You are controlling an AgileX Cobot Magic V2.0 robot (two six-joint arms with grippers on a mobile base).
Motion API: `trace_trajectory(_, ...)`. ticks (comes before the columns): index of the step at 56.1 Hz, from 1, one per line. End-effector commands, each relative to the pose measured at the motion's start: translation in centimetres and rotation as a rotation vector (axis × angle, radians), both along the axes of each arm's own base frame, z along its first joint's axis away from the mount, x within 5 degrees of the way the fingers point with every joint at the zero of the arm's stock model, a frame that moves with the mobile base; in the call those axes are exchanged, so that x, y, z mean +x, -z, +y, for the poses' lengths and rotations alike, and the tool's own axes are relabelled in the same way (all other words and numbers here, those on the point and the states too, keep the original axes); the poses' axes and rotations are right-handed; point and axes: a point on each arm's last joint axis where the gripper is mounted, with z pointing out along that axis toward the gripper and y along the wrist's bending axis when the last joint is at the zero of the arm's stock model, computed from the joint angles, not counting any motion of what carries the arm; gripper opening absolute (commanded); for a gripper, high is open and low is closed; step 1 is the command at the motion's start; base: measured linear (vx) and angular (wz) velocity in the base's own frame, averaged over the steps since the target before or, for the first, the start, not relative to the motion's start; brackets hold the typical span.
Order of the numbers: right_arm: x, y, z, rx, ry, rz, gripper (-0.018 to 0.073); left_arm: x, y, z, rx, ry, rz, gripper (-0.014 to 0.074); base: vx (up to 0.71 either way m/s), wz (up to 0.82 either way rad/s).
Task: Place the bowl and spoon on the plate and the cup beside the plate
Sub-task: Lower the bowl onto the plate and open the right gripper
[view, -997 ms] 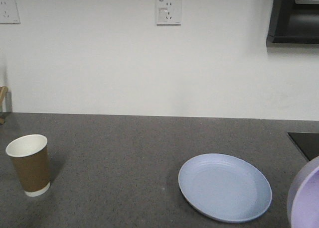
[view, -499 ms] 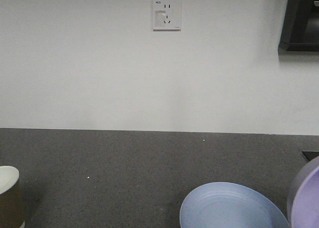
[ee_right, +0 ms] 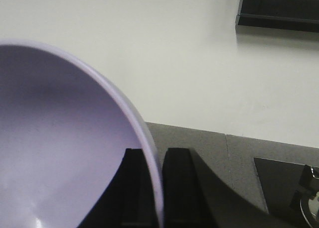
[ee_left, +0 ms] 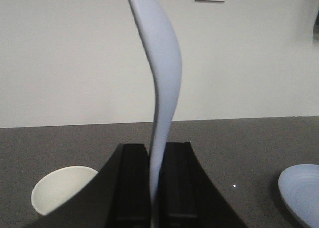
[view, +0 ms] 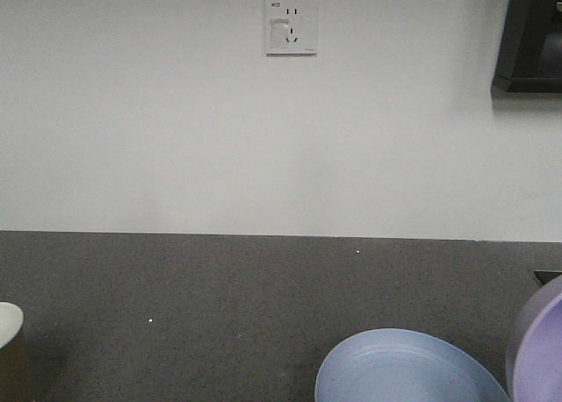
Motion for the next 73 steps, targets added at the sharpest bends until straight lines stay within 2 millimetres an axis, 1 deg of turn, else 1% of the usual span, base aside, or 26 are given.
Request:
trace_trajectory(1,0.1,-1.6,-0.2,0.005,0.024,-0.096,-0.0009,0.0,-1.5,0.1,-0.038,-0.016,-0.091,-0.0004,0.00,0.00)
trace_trajectory(28,0.1,-1.6,-0.2,0.012,0.025,-0.105,-0.0009,0.0,-1.9,0.3,-0.047,-0.028,-0.127,-0.0004,0.00,0.00)
trace_trajectory(35,0.9,-1.5,-0.3,0.031,0.024,-0.074,-0.0009,0.0,-1.9,0.3,-0.048,-0.029,-0.129,-0.0004,0.00,0.00)
trace_trajectory(40,2.2,-1.3,-0.2,0.096,0.018,-0.001,-0.0009,0.0,-2.0,0.3,-0.051,-0.033,-0.143,-0.0004,0.00,0.00)
trace_trajectory(45,4.6,-1.3,0.1,0.120,-0.014,0.133,-0.0009,0.0,-2.1,0.3,-0.052,-0.034,-0.147,-0.0004,0.00,0.00)
trace_trajectory(49,7.4,-1.2,0.6,0.085,-0.059,0.277,-0.0009,0.0,-2.0,0.3,-0.051,-0.032,-0.141,-0.0004,0.00,0.00)
trace_trajectory(50,8.3,-1.0,0.8,0.080,-0.073,0.321,-0.0009,0.0,-2.0,0.3,-0.050,-0.032,-0.139,-0.0004,0.00,0.00)
trace_trajectory(52,9.4,-1.0,1.1,0.074,-0.097,0.378,-0.0009,0.0,-1.9,0.3,-0.048,-0.029,-0.131,-0.0004,0.00,0.00)
trace_trajectory(53,10.4,-0.8,1.4,0.070,-0.112,0.419,-0.0009,0.0,-1.9,0.3,-0.048,-0.028,-0.128,-0.0004,0.00,0.00)
trace_trajectory(56,12.4,-0.2,2.0,0.061,-0.138,0.496,-0.0009,0.0,-1.8,0.2,-0.045,-0.025,-0.117,-0.0004,0.00,0.00)
trace_trajectory(57,13.4,0.1,2.3,0.058,-0.149,0.530,-0.0009,0.0,-1.8,0.2,-0.044,-0.024,-0.116,-0.0004,0.00,0.00)
trace_trajectory(59,14.8,0.7,2.7,0.054,-0.161,0.571,-0.0009,0.0,-1.7,0.2,-0.043,-0.022,-0.110,-0.0004,0.00,0.00)
trace_trajectory(62,17.3,1.9,3.4,0.055,-0.178,0.645,-0.0009,0.0,-1.6,0.2,-0.041,-0.019,-0.101,-0.0004,0.00,0.00)
trace_trajectory(66,20.2,3.6,3.9,0.071,-0.181,0.722,-0.0009,0.0,-1.5,0.1,-0.038,-0.016,-0.091,-0.0004,0.00,0.00)
trace_trajectory(73,23.9,5.9,4.6,0.101,-0.192,0.831,-0.0009,0.0,-1.4,0.1,-0.035,-0.011,-0.077,-0.0004,0.00,0.00)
